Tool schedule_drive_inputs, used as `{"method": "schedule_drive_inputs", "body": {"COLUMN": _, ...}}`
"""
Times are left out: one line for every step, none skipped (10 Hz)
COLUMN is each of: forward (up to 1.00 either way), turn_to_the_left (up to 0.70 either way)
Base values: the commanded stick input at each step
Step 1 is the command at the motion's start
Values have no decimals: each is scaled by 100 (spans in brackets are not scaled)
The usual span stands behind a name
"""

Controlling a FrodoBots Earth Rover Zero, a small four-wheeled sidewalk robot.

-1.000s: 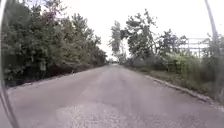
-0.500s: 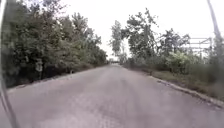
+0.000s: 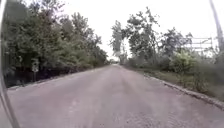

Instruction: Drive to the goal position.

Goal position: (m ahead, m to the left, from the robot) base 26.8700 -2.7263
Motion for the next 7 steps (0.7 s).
{"method": "schedule_drive_inputs", "body": {"forward": 70, "turn_to_the_left": 3}}
{"method": "schedule_drive_inputs", "body": {"forward": 70, "turn_to_the_left": 11}}
{"method": "schedule_drive_inputs", "body": {"forward": 70, "turn_to_the_left": 20}}
{"method": "schedule_drive_inputs", "body": {"forward": 70, "turn_to_the_left": 14}}
{"method": "schedule_drive_inputs", "body": {"forward": 70, "turn_to_the_left": 8}}
{"method": "schedule_drive_inputs", "body": {"forward": 70, "turn_to_the_left": 0}}
{"method": "schedule_drive_inputs", "body": {"forward": 70, "turn_to_the_left": 0}}
